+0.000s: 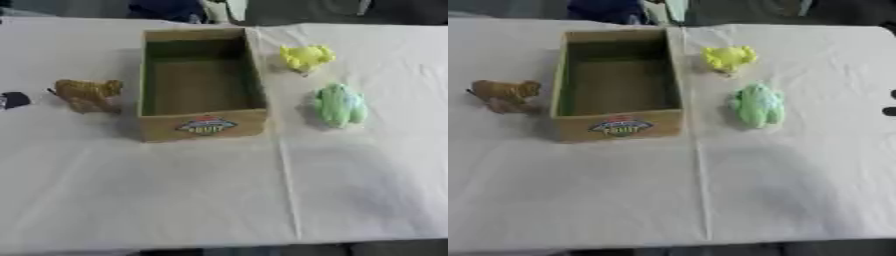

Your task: Pick up objects on the table and place them in the box.

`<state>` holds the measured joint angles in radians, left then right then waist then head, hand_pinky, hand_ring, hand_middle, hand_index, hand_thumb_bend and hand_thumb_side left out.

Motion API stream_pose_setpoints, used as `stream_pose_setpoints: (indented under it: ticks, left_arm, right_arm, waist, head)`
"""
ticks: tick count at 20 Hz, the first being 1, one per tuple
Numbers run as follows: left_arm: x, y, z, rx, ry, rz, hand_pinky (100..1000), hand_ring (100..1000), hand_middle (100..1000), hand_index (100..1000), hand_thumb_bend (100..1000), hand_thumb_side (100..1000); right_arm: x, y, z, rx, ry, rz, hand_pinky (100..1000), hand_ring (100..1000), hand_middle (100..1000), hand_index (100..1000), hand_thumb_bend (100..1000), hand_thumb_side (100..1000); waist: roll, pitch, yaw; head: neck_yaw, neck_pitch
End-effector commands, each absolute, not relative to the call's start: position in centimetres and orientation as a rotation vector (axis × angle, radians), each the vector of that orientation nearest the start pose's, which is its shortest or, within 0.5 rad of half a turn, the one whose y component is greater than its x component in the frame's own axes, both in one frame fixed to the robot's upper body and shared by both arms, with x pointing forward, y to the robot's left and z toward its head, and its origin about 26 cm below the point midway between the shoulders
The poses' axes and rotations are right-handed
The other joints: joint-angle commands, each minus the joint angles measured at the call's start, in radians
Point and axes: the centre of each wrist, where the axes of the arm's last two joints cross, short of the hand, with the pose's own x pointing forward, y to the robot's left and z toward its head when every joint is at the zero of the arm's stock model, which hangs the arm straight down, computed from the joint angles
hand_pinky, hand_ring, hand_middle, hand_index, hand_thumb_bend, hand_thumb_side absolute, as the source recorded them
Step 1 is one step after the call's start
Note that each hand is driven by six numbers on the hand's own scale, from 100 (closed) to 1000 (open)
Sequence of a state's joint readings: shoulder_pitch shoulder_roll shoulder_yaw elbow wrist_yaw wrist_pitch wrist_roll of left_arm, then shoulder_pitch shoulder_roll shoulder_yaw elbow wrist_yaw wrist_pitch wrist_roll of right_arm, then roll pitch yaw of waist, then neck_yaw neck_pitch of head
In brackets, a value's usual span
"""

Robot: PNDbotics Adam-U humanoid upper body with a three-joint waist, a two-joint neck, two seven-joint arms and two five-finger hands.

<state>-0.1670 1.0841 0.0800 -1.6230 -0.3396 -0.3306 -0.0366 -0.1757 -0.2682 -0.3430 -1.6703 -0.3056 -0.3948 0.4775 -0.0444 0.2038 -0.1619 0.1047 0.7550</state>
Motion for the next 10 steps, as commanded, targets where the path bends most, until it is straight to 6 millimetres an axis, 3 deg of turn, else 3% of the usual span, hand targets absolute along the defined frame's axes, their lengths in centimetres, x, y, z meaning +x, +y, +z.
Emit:
stream_pose_setpoints:
  ticks: [1,10]
  left_arm:
    - [30.5,46.4,25.0,1.113,-1.649,-1.412,730,746,689,860,751,472]
    - [33.0,47.0,23.5,1.029,-1.566,-1.53,734,748,688,859,711,493]
  right_arm:
    - [30.4,-38.0,11.1,0.015,-2.296,0.38,701,806,629,710,100,229]
    - [30.6,-37.7,11.1,0.031,-2.298,0.391,701,807,628,710,100,233]
  waist:
    - [0.006,-0.012,-0.005]
    - [0.008,-0.005,-0.019]
  head:
    - [0.007,-0.001]
    - [0.016,-0.002]
